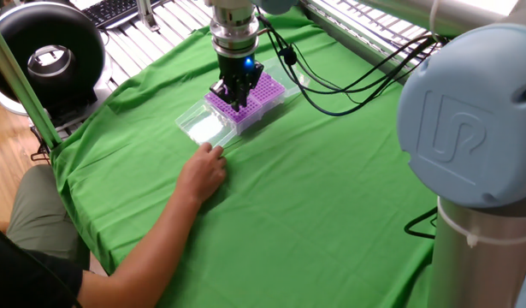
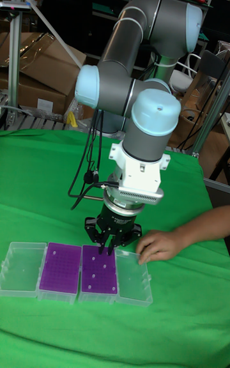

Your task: Insert a small pipette tip into the holder for small pipette tips

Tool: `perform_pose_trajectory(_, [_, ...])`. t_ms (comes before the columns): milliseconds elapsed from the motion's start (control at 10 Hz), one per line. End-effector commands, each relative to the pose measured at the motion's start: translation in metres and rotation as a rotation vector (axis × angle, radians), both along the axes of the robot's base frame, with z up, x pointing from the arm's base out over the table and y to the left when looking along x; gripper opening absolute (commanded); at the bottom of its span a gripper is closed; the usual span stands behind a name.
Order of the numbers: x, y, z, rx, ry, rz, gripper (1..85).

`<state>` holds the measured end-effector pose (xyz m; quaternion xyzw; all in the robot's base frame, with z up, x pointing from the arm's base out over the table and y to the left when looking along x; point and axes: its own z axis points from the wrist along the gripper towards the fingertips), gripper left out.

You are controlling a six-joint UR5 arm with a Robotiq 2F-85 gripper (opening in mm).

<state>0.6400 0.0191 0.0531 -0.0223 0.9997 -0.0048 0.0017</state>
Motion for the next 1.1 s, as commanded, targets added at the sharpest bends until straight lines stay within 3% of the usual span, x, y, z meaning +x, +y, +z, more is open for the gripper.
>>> perform_pose_trajectory(0, [0.005,-0.008,-0.001,0.006,-0.011,0.027,24.7])
perform_pose_trajectory(500, [-0.005,0.009,0.003,0.039,0.027,-0.030,24.7])
perform_pose_trajectory(1000, [-0.006,0.011,0.000,0.032,0.018,-0.042,22.3])
